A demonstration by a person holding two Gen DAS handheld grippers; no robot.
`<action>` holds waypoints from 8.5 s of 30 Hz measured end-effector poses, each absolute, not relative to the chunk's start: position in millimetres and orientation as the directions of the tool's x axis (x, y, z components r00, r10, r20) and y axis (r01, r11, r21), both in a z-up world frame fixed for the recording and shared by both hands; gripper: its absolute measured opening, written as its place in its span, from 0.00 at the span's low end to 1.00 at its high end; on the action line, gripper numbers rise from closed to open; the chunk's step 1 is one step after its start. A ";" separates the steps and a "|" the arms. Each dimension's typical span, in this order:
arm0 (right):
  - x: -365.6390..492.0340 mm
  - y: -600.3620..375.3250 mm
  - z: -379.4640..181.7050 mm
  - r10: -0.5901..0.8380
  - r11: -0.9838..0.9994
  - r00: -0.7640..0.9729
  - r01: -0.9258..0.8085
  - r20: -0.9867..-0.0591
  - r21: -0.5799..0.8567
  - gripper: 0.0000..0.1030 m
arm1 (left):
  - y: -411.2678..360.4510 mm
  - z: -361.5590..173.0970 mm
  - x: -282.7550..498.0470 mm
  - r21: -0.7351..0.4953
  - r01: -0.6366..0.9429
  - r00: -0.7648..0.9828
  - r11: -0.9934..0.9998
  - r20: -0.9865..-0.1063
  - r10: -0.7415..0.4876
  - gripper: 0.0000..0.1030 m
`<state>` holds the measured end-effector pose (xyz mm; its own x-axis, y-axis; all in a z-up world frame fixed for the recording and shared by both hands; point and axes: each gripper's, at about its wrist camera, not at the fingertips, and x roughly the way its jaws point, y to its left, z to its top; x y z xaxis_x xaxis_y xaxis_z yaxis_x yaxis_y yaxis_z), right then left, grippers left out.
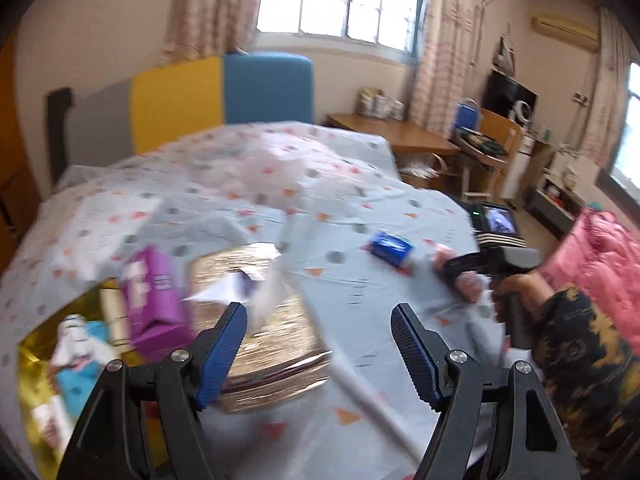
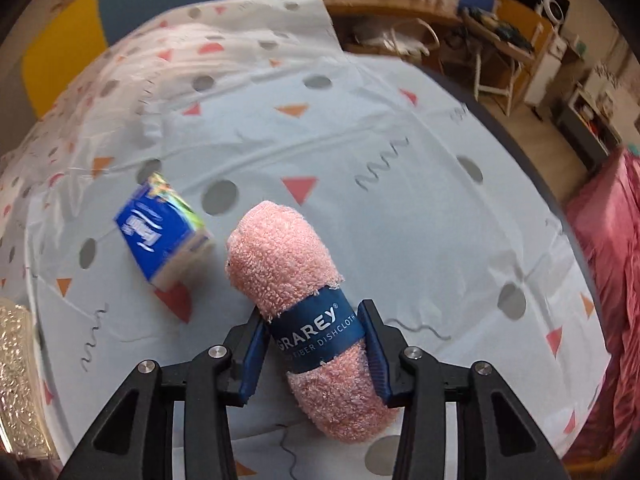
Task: Organize soft objects
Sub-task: 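Grasp the blue Tempo tissue pack with the left tool while the right tool holds the dishcloth, then carry the Tempo pack into the gold tray and open the left tool, then carry the pink dishcloth into the gold tray and open the right tool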
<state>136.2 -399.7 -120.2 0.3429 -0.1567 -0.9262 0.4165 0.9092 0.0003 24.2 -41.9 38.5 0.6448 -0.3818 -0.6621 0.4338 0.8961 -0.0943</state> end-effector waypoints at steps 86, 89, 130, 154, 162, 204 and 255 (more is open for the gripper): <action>145.2 -355.7 -127.7 -0.116 0.981 0.404 0.189 -0.908 -0.041 0.38 | -195.8 -28.2 161.3 -0.042 0.393 0.567 0.918 -0.775 -0.279 0.50; 145.9 -351.9 -128.7 -0.131 0.983 0.406 0.174 -0.904 -0.065 0.37 | -173.4 -0.6 177.1 -0.042 0.344 0.615 0.938 -0.745 -0.258 0.50; 134.0 -311.1 -132.2 -0.333 0.938 0.472 0.082 -0.816 -0.336 0.36 | 305.9 -40.5 48.2 -0.209 -0.402 0.618 0.892 -0.781 0.095 0.50; 133.4 -307.8 -131.7 -0.342 0.934 0.478 0.079 -0.809 -0.348 0.36 | 276.5 -53.4 40.2 0.013 -0.448 0.605 0.894 -0.732 0.314 0.73; 133.5 -307.6 -132.6 -0.341 0.935 0.482 0.080 -0.807 -0.346 0.36 | 248.1 -40.1 3.0 0.007 -0.425 0.661 0.905 -0.681 0.316 0.74; 120.7 -259.4 -126.0 -0.120 0.967 0.384 0.253 -0.916 -0.021 0.33 | 263.7 -48.9 -44.6 -0.070 -0.387 0.695 0.919 -0.677 0.241 0.76; 142.9 150.9 -99.2 0.254 0.838 0.355 -0.545 -0.900 0.021 0.39 | 299.7 -54.5 -66.3 -0.101 -0.476 0.679 0.874 -0.673 0.293 0.76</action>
